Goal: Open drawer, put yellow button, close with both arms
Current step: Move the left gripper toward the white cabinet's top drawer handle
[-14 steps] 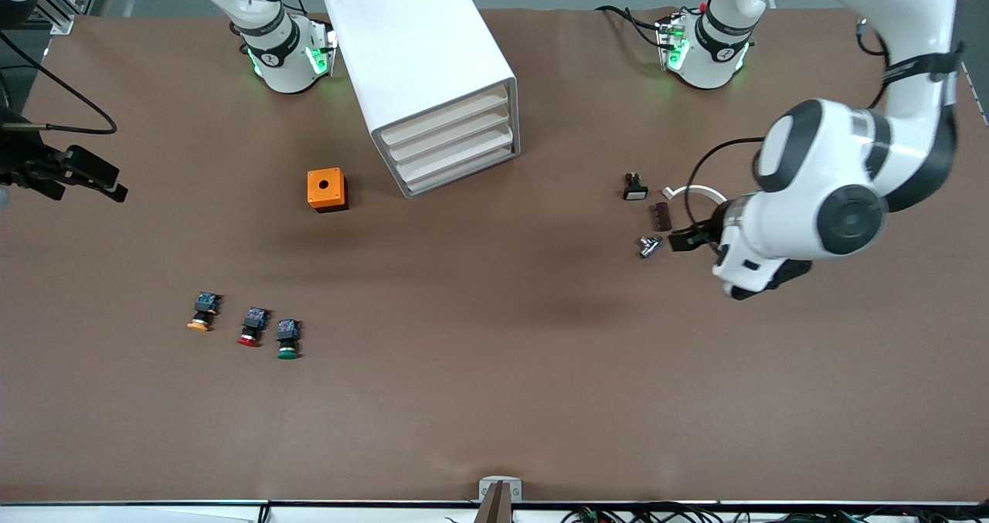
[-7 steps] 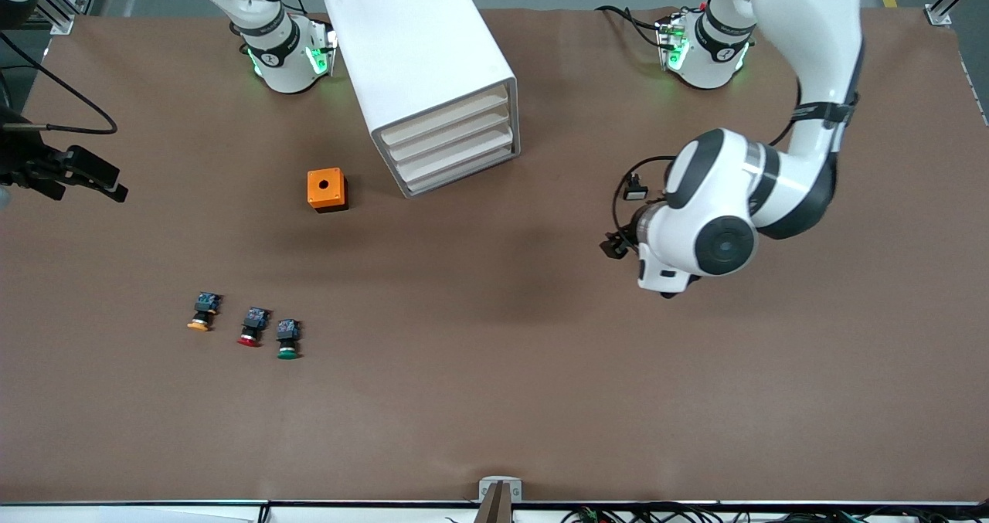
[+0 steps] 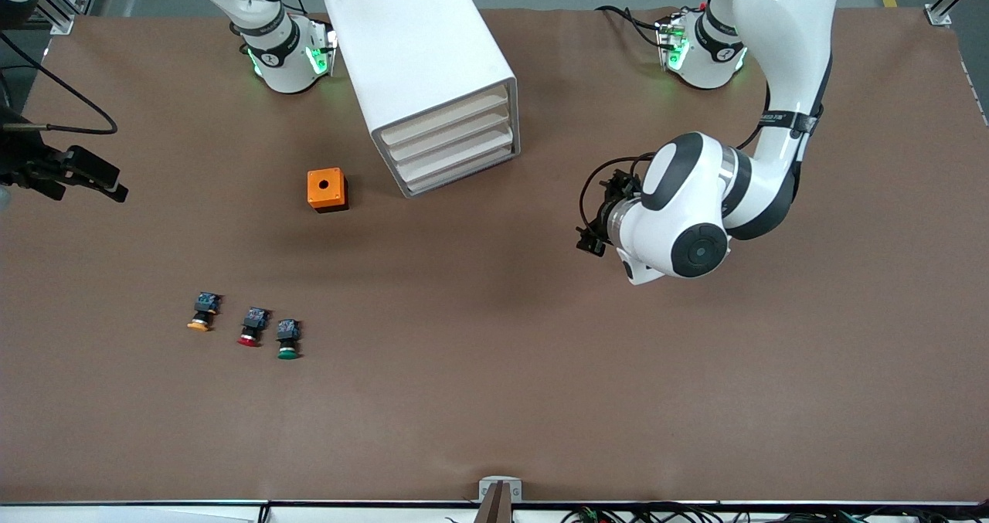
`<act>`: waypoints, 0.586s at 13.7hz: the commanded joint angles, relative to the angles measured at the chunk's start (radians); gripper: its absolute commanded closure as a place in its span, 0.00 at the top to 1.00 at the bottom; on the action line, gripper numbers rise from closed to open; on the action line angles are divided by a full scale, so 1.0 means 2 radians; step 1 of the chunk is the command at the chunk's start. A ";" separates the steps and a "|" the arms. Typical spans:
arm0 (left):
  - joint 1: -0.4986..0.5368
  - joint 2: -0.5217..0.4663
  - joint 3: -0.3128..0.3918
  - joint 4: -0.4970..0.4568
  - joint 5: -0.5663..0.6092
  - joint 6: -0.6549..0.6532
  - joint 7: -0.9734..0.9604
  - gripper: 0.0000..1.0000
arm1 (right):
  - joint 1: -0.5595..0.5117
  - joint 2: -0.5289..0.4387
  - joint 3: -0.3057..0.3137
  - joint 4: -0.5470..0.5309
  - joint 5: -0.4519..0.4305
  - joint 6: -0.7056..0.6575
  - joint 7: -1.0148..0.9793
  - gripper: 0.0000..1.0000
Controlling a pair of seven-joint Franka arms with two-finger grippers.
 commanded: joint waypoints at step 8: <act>-0.013 0.024 0.002 0.012 -0.104 -0.013 -0.213 1.00 | -0.013 -0.007 0.006 -0.015 0.002 0.024 -0.008 1.00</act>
